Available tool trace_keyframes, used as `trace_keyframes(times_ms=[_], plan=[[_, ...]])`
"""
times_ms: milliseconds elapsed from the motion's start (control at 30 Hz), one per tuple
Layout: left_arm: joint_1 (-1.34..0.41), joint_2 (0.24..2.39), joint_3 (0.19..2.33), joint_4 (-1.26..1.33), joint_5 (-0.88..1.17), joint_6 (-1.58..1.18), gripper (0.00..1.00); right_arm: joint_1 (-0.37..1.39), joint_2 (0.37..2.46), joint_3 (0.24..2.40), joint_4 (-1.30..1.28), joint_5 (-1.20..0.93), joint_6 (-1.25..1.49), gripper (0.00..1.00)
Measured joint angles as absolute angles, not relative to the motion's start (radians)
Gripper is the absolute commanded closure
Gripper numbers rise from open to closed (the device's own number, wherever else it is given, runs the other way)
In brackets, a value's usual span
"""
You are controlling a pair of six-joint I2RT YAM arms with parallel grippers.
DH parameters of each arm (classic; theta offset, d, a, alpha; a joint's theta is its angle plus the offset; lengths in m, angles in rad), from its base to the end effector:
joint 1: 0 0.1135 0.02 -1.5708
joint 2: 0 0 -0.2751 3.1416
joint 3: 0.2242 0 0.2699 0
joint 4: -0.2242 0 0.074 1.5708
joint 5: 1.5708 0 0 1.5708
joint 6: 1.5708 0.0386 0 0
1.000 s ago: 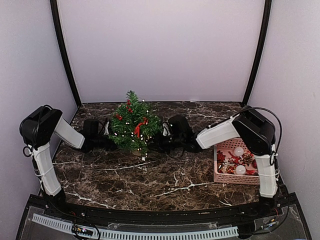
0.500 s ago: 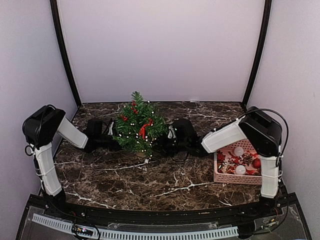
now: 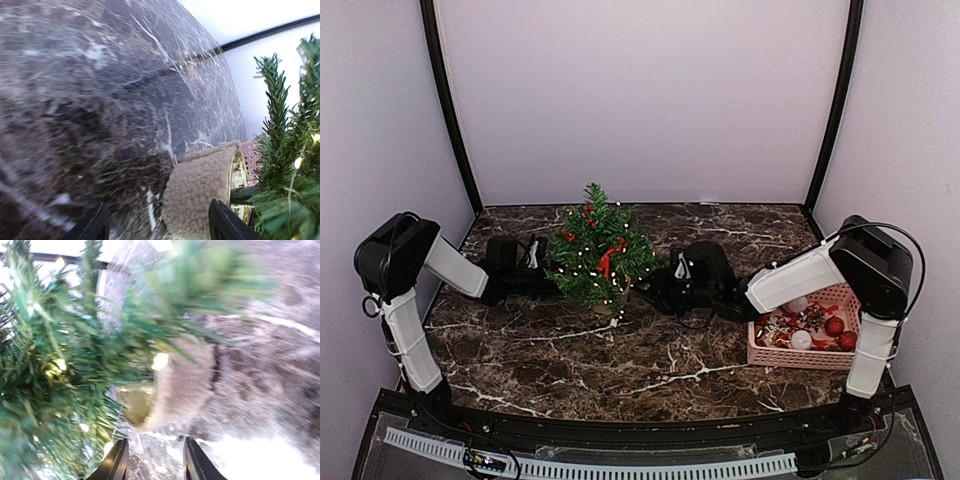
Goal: Decorate the small christmas tree
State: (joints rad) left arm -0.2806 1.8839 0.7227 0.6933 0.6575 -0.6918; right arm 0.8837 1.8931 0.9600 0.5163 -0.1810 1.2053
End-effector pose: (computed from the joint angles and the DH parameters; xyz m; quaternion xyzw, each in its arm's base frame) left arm 0.3374 -0.1218 0.1106 0.0010 0.8237 -0.4748 0.3099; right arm 0.2575 0.3248 0.1534 0.0850 0.8318 0.5078 0.2074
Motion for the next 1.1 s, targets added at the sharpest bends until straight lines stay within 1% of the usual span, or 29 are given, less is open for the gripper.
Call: trace_keyframes(times_ms=[167,267,400,533,633,733,833,933,1000,1100], plan=[[-0.209,1.803,0.632,0.693,0.627,-0.692,0.3,0.884,1.823,0.861,0.5,-0.111,1.221,0.57],[-0.164,1.729,0.566,0.679,0.59,-0.691,0.3,0.884,1.741,0.809,0.458,-0.068,1.211,0.53],[-0.109,1.557,0.485,0.625,0.535,-0.687,0.29,0.884,1.577,0.772,0.377,-0.006,1.184,0.47],[-0.07,1.325,0.461,0.496,0.474,-0.656,0.25,0.884,1.409,0.761,0.269,0.075,1.152,0.44],[-0.056,1.17,0.494,0.356,0.443,-0.616,0.21,0.878,1.323,0.761,0.16,0.141,1.121,0.46],[-0.042,1.066,0.581,0.201,0.427,-0.558,0.18,0.846,1.242,0.761,0.017,0.199,1.077,0.49],[-0.032,1.03,0.731,0.055,0.423,-0.486,0.18,0.752,1.134,0.763,-0.139,0.241,1.024,0.49],[-0.03,1.026,0.867,-0.02,0.426,-0.416,0.18,0.648,1.041,0.782,-0.27,0.27,0.97,0.51],[-0.03,1.026,0.923,-0.042,0.428,-0.369,0.18,0.555,0.999,0.8,-0.357,0.265,0.923,0.53],[-0.03,1.026,0.939,-0.054,0.424,-0.317,0.18,0.45,1.002,0.804,-0.444,0.24,0.867,0.57]])
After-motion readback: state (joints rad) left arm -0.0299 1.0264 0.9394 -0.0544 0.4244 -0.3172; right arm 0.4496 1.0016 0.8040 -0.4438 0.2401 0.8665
